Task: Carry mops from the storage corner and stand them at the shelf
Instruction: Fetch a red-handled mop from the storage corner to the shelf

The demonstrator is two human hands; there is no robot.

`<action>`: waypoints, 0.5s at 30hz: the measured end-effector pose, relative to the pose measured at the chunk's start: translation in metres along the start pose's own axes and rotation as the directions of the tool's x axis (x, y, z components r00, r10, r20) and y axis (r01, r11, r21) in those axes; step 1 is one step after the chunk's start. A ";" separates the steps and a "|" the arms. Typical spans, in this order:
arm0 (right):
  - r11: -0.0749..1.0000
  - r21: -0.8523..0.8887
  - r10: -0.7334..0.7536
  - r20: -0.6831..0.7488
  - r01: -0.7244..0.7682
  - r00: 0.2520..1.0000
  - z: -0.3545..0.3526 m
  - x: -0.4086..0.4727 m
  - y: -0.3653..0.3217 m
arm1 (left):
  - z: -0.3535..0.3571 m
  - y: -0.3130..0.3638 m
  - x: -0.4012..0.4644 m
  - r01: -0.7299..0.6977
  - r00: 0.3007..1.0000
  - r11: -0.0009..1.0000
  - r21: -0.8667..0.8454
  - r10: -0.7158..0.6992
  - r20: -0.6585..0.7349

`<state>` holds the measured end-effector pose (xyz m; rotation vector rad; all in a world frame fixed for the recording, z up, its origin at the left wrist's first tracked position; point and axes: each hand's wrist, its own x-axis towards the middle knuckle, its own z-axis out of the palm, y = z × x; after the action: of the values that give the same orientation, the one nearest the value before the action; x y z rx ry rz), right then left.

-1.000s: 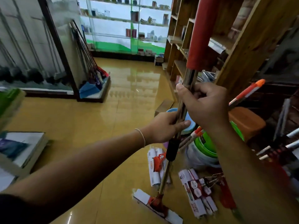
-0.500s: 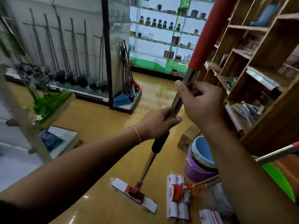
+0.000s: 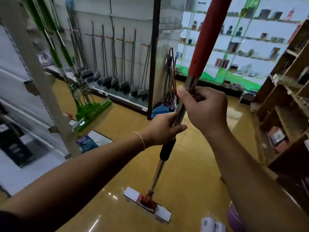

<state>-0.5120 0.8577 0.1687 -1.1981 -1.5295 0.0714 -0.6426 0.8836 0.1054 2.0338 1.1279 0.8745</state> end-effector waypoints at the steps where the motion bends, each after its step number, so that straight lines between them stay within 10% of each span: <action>1: 1.000 0.008 0.002 0.007 -0.002 1.000 0.007 0.012 0.011 | -0.001 -0.005 0.015 0.012 1.000 1.000 -0.004 -0.012 0.000; 15: 0.996 0.089 -0.004 0.097 -0.004 0.995 0.077 0.149 0.122 | -0.016 -0.055 0.177 0.084 0.996 0.996 -0.003 -0.084 0.042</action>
<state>-0.4711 1.0605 0.1704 -1.1374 -1.5942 0.1988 -0.6081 1.0664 0.1133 1.9767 1.1778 0.7885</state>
